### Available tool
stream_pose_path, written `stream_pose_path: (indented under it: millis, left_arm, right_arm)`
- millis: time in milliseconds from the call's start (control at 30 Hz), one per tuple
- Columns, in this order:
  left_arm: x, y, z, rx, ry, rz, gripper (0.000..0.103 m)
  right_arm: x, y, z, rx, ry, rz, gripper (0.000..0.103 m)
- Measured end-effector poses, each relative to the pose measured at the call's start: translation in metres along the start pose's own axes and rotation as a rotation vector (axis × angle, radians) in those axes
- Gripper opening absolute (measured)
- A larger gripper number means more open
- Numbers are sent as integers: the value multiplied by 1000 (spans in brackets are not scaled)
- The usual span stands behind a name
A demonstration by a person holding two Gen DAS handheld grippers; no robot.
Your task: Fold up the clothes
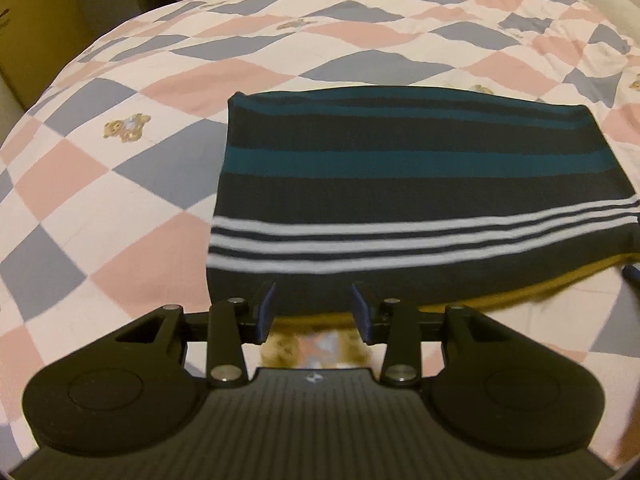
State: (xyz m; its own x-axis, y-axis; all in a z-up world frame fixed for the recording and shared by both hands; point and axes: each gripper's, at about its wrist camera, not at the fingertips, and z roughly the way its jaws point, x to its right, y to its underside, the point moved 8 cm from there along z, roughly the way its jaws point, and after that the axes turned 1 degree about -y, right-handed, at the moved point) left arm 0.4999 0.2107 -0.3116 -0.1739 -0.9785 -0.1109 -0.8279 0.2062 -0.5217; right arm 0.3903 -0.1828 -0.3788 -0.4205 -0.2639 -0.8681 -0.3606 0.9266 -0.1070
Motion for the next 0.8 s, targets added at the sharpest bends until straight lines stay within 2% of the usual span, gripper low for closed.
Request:
stream_pose_path:
  millis: [200, 267, 333, 400, 433, 533, 600, 667, 800]
  left_arm:
    - [-15, -14, 24, -8, 68, 27, 36]
    - [-18, -14, 33, -18, 88, 42, 36]
    - [-23, -11, 44, -31, 122, 49, 38]
    - [-27, -8, 50, -35, 161, 54, 36]
    - [-30, -9, 50, -30, 184, 56, 35]
    - [-40, -12, 45, -14, 250, 42, 25]
    - [-51, -15, 38, -7, 298, -2, 21]
    - [-67, -18, 30, 8, 342, -53, 21]
    - [-110, -18, 17, 29, 408, -173, 20]
  right_arm:
    - [17, -9, 15, 162, 12, 150, 67]
    - [18, -10, 21, 185, 33, 149, 58]
    - [19, -11, 27, 182, 71, 117, 37]
    - [14, -13, 31, 172, 140, 46, 30]
    - [5, -13, 32, 161, 202, -45, 28]
    - [-56, 0, 42, 167, 411, -519, 26]
    - [-108, 24, 50, 202, 452, -828, 25]
    - [-159, 59, 61, 230, 430, -1095, 25]
    - [-224, 151, 89, 231, 279, -1527, 25]
